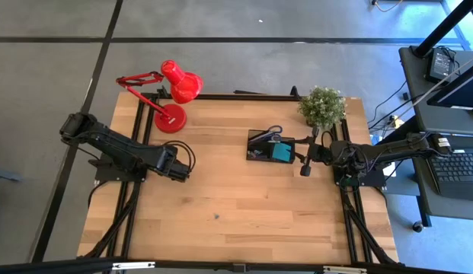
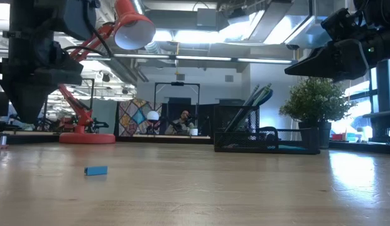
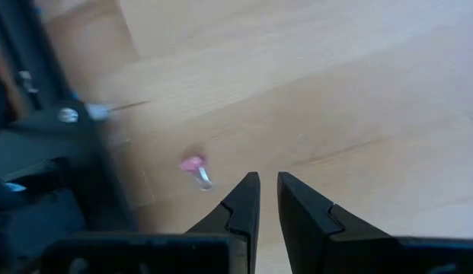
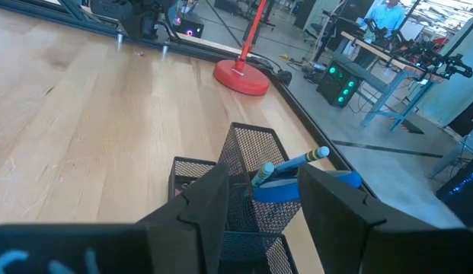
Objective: Pick and place office supplies into organizer
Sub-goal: Put the pink binder clip into the black desk organizer
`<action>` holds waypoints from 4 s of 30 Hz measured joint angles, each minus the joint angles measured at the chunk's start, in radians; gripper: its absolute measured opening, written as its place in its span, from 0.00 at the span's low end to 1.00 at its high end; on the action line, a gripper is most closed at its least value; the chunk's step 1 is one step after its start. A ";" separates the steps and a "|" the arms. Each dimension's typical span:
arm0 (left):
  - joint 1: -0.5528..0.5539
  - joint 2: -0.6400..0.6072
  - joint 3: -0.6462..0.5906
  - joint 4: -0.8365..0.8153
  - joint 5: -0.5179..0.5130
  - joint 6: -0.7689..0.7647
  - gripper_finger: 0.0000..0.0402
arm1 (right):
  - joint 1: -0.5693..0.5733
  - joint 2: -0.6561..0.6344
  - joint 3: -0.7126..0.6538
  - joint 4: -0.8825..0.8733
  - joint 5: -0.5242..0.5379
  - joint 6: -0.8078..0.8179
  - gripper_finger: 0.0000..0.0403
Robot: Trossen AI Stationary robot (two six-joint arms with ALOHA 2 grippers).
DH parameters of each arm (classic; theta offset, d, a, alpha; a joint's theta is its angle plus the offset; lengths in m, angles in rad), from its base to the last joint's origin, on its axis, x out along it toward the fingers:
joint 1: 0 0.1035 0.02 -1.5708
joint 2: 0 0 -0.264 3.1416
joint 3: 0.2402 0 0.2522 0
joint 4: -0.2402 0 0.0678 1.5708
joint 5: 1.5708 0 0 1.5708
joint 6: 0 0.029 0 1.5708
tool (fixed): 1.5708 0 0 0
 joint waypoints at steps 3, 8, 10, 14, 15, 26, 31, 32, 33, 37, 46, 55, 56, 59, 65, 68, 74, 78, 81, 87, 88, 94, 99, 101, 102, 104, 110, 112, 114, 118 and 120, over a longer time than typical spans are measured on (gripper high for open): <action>0.000 0.000 0.000 0.037 0.013 0.036 0.11 | 0.000 0.000 0.000 -0.001 0.000 0.000 0.40; 0.002 0.000 0.000 0.091 0.051 0.106 0.19 | 0.000 0.000 0.000 -0.005 0.000 0.000 0.40; 0.002 0.000 0.000 0.094 0.053 0.110 0.23 | 0.000 0.000 0.000 -0.005 0.000 0.000 0.40; 0.002 0.000 0.000 0.094 0.051 0.093 0.30 | 0.000 0.000 0.000 -0.005 0.000 0.000 0.40; 0.002 0.000 0.000 0.093 0.051 0.087 0.31 | 0.000 0.000 0.000 -0.005 0.000 0.000 0.40; 0.002 0.000 0.000 0.095 0.049 0.006 0.36 | 0.000 0.000 0.000 -0.005 0.000 0.000 0.40; 0.002 0.000 0.000 0.095 0.049 0.035 0.36 | 0.000 0.000 0.000 -0.005 0.000 0.000 0.40; 0.002 0.000 0.000 0.095 0.048 0.045 0.36 | 0.000 0.000 0.000 -0.005 0.000 0.000 0.40; 0.002 0.000 0.000 0.095 0.048 0.056 0.36 | 0.000 0.000 0.000 -0.005 0.000 0.000 0.40; 0.002 0.000 0.000 0.095 0.047 0.067 0.36 | 0.000 0.000 0.000 -0.004 0.000 0.000 0.40; 0.002 0.000 0.001 0.034 0.065 -0.327 0.36 | 0.000 0.000 0.000 -0.004 0.000 0.000 0.40; 0.002 0.000 -0.009 -0.101 0.175 -0.493 0.36 | 0.000 0.000 0.000 -0.004 0.000 0.000 0.40; 0.002 0.001 -0.017 -0.096 0.175 -0.497 0.36 | 0.000 0.000 0.000 -0.004 0.000 0.000 0.40; 0.002 0.008 -0.024 -0.098 0.165 -0.510 0.36 | 0.000 0.000 0.000 -0.004 0.000 0.000 0.40; 0.002 0.008 -0.024 -0.093 0.163 -0.503 0.36 | 0.000 0.000 0.000 -0.003 0.000 0.000 0.40; 0.002 0.008 -0.024 -0.093 0.168 -0.506 0.36 | 0.000 0.000 0.000 -0.003 0.000 0.000 0.40; 0.005 0.008 -0.024 -0.096 0.135 -0.551 0.36 | 0.000 0.000 0.000 -0.003 0.000 0.001 0.40; 0.015 0.008 -0.024 -0.095 0.154 -0.513 0.36 | 0.000 0.000 0.000 -0.003 0.000 0.001 0.40; 0.017 0.008 -0.024 -0.094 0.173 -0.493 0.36 | 0.000 0.000 0.000 -0.003 0.000 0.000 0.40; 0.017 0.008 -0.024 -0.093 0.172 -0.490 0.36 | 0.000 0.000 0.000 -0.003 0.000 0.001 0.40; 0.017 0.008 -0.024 -0.092 0.172 -0.490 0.36 | 0.000 0.000 0.000 -0.003 0.000 0.000 0.40; 0.015 0.008 -0.024 0.026 0.089 -0.342 0.33 | 0.000 0.000 0.000 -0.003 0.000 0.000 0.40; 0.040 0.008 -0.024 0.064 0.025 -0.167 0.31 | 0.000 0.000 0.000 -0.003 0.000 -0.001 0.40; 0.055 0.008 -0.024 0.062 0.023 -0.094 0.31 | 0.000 0.000 0.000 -0.003 0.000 -0.001 0.40; 0.063 0.008 -0.024 0.061 0.023 -0.059 0.31 | 0.000 0.000 0.000 -0.003 0.000 -0.002 0.40; 0.078 0.008 -0.024 0.061 0.019 0.013 0.31 | 0.000 0.000 0.000 -0.003 0.000 -0.003 0.40; 0.088 0.008 -0.024 0.093 -0.072 0.340 0.31 | 0.000 0.000 0.000 -0.003 0.000 -0.003 0.40; 0.088 0.008 -0.024 0.122 -0.104 0.466 0.31 | 0.000 0.000 0.000 -0.003 0.000 -0.003 0.40; 0.087 0.008 -0.024 0.158 -0.113 0.600 0.31 | 0.000 0.000 0.000 -0.003 0.000 -0.003 0.40; 0.079 0.008 -0.024 0.230 -0.113 0.757 0.32 | 0.000 0.000 0.000 -0.003 0.000 -0.003 0.40; 0.080 0.008 -0.024 0.245 -0.112 0.740 0.32 | 0.000 0.000 0.000 -0.003 0.000 -0.003 0.40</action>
